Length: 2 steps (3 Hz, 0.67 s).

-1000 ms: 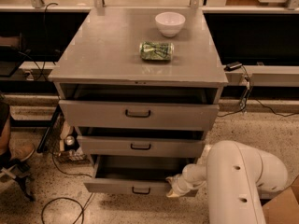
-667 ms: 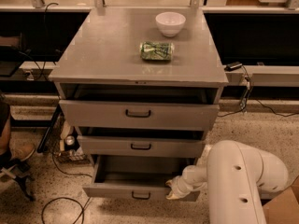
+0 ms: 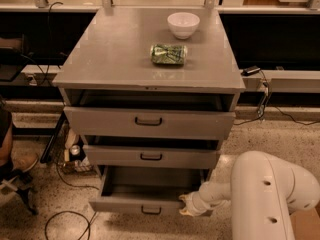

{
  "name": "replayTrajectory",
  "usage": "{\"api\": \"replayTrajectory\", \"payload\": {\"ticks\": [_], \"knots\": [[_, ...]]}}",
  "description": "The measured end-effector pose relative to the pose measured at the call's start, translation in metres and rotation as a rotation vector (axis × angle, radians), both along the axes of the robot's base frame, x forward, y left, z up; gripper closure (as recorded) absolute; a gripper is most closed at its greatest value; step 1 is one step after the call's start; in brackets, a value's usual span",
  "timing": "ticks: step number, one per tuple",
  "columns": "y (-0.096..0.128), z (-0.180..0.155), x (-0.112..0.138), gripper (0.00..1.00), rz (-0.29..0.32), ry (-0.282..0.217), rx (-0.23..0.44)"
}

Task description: Open bottom drawer

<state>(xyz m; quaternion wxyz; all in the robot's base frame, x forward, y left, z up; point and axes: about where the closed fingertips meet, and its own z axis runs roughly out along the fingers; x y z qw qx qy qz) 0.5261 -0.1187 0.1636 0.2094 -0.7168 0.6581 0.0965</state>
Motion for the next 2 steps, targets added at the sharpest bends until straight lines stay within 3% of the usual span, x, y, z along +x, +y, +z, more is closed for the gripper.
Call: {"api": "replayTrajectory", "payload": {"ticks": [1, 2], "knots": [[0.0, -0.001, 0.0, 1.0, 0.0, 0.0, 0.0], [-0.012, 0.002, -0.028, 1.0, -0.043, 0.023, 0.02]]}}
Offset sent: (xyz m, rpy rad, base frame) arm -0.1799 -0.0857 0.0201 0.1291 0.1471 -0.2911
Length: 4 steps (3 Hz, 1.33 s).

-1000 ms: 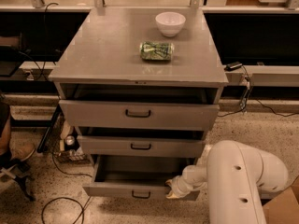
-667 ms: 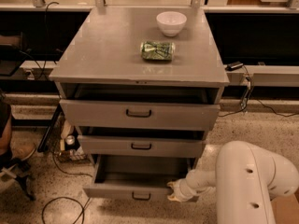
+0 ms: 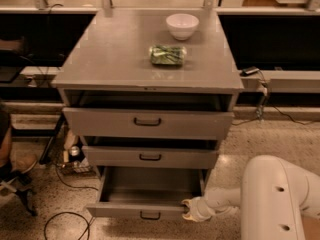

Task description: Open bottom drawer

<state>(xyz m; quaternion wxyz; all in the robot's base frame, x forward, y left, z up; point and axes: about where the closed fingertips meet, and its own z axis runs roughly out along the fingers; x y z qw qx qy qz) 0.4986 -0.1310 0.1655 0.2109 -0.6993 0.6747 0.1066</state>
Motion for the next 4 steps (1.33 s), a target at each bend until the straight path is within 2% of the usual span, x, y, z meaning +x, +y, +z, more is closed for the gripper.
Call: {"api": "replayTrajectory", "payload": {"ticks": [1, 2, 3, 4], "knots": [[-0.001, -0.001, -0.004, 1.0, -0.004, 0.006, 0.006], [-0.009, -0.012, -0.038, 1.0, -0.038, 0.057, 0.063], [-0.008, -0.008, -0.037, 1.0, -0.038, 0.058, 0.064], [-0.01, -0.011, -0.051, 1.0, -0.047, 0.083, 0.088]]}}
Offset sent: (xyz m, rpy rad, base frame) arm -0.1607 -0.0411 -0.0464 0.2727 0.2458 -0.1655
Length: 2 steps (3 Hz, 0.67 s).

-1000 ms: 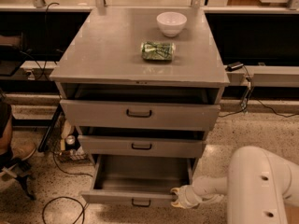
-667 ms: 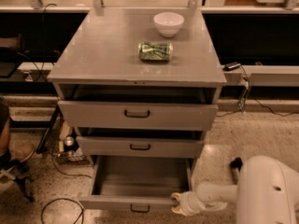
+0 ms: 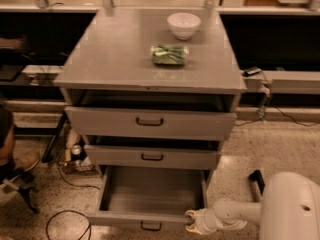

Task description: Open bottom drawer

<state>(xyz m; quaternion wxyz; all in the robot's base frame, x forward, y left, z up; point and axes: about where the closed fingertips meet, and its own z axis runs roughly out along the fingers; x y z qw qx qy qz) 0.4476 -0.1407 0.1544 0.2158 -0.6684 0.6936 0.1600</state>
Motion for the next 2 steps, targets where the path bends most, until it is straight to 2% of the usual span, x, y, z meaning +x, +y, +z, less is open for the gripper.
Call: {"api": "replayTrajectory", "payload": {"ticks": [2], "knots": [[0.0002, 0.0029, 0.0043, 0.5, 0.0, 0.0, 0.0]]}}
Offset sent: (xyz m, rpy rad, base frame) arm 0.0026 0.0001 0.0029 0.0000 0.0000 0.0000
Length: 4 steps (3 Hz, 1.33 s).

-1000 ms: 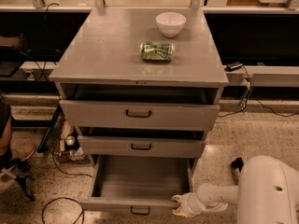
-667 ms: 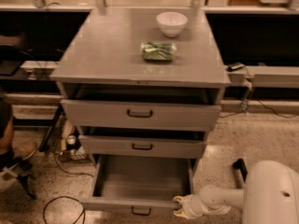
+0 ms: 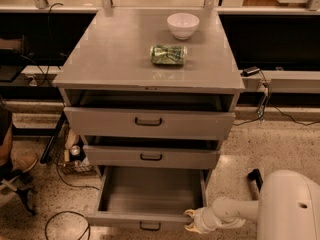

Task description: Open bottom drawer

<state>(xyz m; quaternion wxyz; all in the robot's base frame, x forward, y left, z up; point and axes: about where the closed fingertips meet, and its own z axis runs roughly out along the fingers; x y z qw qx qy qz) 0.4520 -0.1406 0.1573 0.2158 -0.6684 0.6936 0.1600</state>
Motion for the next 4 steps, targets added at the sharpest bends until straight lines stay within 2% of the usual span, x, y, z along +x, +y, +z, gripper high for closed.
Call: {"api": "replayTrajectory", "payload": {"ticks": [2, 3, 4], "knots": [[0.0, 0.0, 0.001, 0.04, 0.0, 0.0, 0.0], [-0.001, 0.001, 0.001, 0.0, 0.0, -0.004, 0.001], [-0.02, 0.039, -0.001, 0.0, -0.006, -0.096, 0.013]]}}
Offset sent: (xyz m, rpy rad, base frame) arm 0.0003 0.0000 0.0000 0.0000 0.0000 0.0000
